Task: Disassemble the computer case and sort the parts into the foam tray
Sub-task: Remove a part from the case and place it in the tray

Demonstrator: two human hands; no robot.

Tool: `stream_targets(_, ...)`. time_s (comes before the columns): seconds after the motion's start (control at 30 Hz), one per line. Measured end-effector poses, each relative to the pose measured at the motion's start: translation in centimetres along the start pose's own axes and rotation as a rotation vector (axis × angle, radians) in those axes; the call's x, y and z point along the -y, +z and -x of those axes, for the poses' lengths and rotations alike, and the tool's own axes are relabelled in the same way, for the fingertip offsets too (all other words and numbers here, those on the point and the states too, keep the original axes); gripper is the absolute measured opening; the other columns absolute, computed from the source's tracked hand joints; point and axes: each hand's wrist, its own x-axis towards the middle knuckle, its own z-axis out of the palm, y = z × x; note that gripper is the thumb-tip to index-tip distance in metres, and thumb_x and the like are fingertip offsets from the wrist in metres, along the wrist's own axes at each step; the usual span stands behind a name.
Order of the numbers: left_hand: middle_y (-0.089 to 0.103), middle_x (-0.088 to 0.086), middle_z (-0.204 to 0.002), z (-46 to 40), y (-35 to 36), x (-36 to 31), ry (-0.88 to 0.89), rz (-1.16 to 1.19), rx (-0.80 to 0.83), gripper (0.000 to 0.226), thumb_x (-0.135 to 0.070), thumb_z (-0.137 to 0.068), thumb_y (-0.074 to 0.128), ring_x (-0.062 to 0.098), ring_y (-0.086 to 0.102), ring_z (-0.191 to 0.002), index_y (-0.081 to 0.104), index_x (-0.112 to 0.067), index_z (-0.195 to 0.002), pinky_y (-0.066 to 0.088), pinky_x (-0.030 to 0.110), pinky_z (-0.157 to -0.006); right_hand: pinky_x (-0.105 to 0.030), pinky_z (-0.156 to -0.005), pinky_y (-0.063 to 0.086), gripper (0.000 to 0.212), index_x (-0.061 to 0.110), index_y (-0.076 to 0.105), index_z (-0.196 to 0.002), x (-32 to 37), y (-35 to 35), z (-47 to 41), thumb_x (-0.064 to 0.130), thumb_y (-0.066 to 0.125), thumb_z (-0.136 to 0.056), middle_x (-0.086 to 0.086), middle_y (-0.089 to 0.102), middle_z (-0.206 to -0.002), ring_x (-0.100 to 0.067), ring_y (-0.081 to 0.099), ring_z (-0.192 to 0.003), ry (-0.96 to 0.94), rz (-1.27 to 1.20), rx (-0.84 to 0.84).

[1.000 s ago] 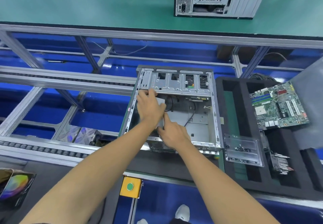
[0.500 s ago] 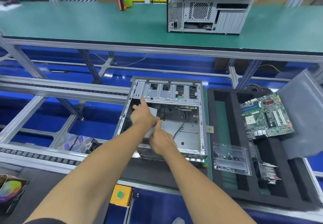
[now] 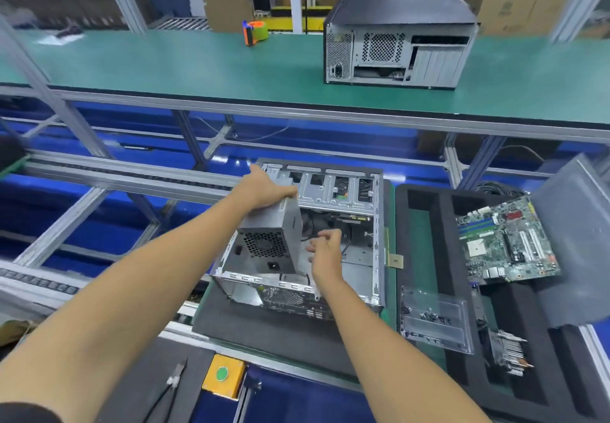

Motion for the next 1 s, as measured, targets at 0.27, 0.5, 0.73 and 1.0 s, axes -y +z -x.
stream_targets(0.27,0.075,0.016,-0.105,-1.4,-5.1,0.7,-0.114,0.389,0.347,0.077,-0.075,-0.057,0.074,0.035,0.076,-0.087,0.062,-0.015,-0.104,0.062,0.053,-0.084,-0.038,-0.074,0.054,0.029,0.032,0.058,-0.112,1.0,-1.0,-1.1,0.052,0.041,-0.099,-0.007,0.063,-0.118,-0.029,0.06,-0.11,0.374,-0.425,0.121)
stream_targets(0.5,0.075,0.017,-0.095,-4.1,-1.6,5.5,-0.197,0.754,0.544,0.065,-0.075,-0.079,0.062,0.032,0.073,-0.077,0.077,-0.013,-0.076,0.057,0.045,-0.083,-0.034,-0.07,0.05,0.045,0.018,0.063,-0.112,5.3,2.5,-2.5,0.053,0.04,-0.097,-0.01,0.069,-0.092,-0.026,0.064,-0.079,0.248,-0.636,-0.005)
stream_targets(0.73,0.077,0.013,-0.11,-4.4,-1.0,4.9,-0.102,0.797,0.575,0.094,-0.094,-0.08,0.032,0.027,0.077,-0.093,0.078,-0.015,-0.107,0.053,0.038,-0.088,-0.029,-0.064,0.046,0.048,0.022,0.058,-0.092,8.0,2.7,-4.1,0.066,0.038,-0.095,-0.008,0.066,-0.089,-0.028,0.065,-0.075,0.354,-0.603,0.022)
stream_targets(1.0,0.066,0.001,-0.139,-4.4,-1.8,4.0,0.167,1.108,0.577,0.09,-0.085,-0.086,0.01,0.024,0.062,-0.127,0.047,-0.032,-0.149,0.053,0.046,-0.098,-0.028,-0.058,0.046,0.047,0.024,0.06,-0.098,13.9,1.7,-6.2,0.063,0.035,-0.098,-0.009,0.072,-0.091,-0.026,0.064,-0.068,0.254,-0.617,0.003)
